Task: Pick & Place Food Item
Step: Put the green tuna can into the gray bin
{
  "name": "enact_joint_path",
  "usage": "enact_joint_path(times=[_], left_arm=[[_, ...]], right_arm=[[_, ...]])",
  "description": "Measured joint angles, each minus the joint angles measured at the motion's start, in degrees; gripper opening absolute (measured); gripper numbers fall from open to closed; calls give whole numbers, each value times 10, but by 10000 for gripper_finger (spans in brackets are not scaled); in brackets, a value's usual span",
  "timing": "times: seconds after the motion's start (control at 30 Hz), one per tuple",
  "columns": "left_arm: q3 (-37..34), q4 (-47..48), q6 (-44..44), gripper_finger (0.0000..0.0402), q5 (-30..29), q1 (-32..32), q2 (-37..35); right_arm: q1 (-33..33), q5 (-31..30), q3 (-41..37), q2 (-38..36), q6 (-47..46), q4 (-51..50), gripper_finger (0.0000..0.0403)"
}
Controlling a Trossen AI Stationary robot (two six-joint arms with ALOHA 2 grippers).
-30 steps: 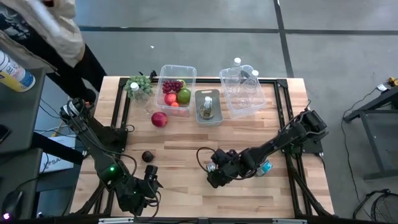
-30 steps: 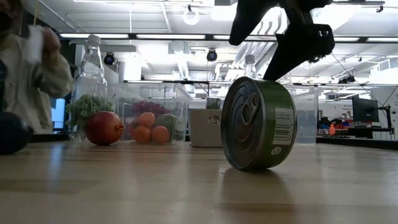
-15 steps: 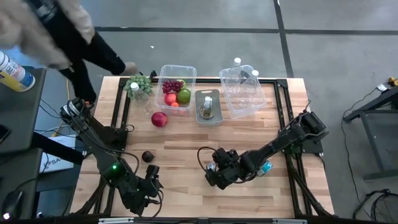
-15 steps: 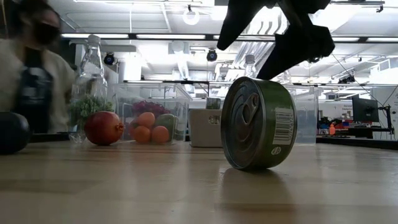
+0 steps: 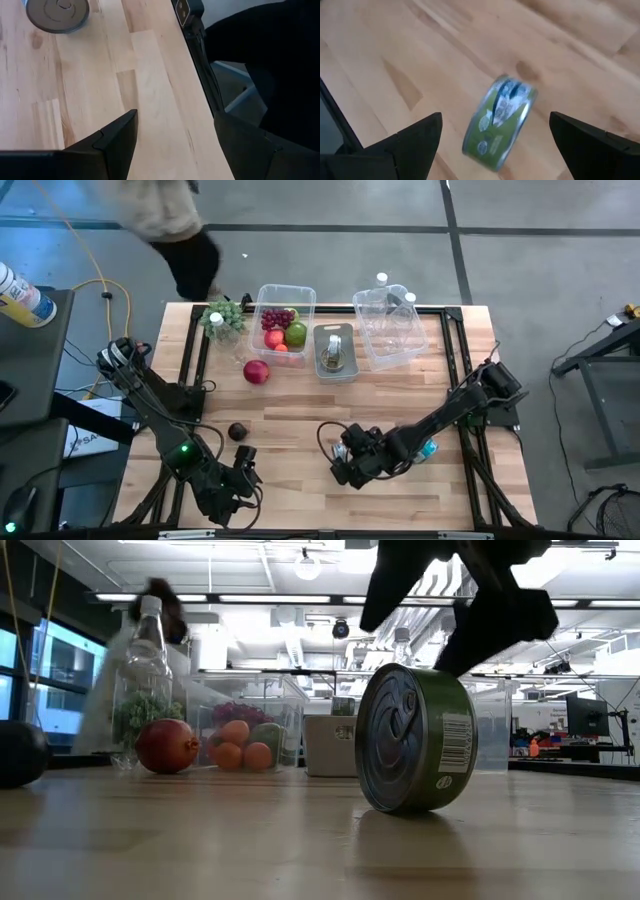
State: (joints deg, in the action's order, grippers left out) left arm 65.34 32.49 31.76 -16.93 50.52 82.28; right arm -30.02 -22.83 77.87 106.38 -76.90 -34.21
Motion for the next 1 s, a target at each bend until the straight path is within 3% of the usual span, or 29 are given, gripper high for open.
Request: enact_joint_path(times=[0.27, 0.57, 1.0], left_arm=[[0, 0, 11, 253, 4, 0, 0], [0, 0, 13, 253, 7, 0, 0], [0, 2, 12, 253, 7, 0, 0]], right_arm=[[0, 18, 0, 0, 38, 38, 358], [0, 8, -1, 19, 31, 2, 358], [11, 90, 0, 82, 25, 34, 348]])
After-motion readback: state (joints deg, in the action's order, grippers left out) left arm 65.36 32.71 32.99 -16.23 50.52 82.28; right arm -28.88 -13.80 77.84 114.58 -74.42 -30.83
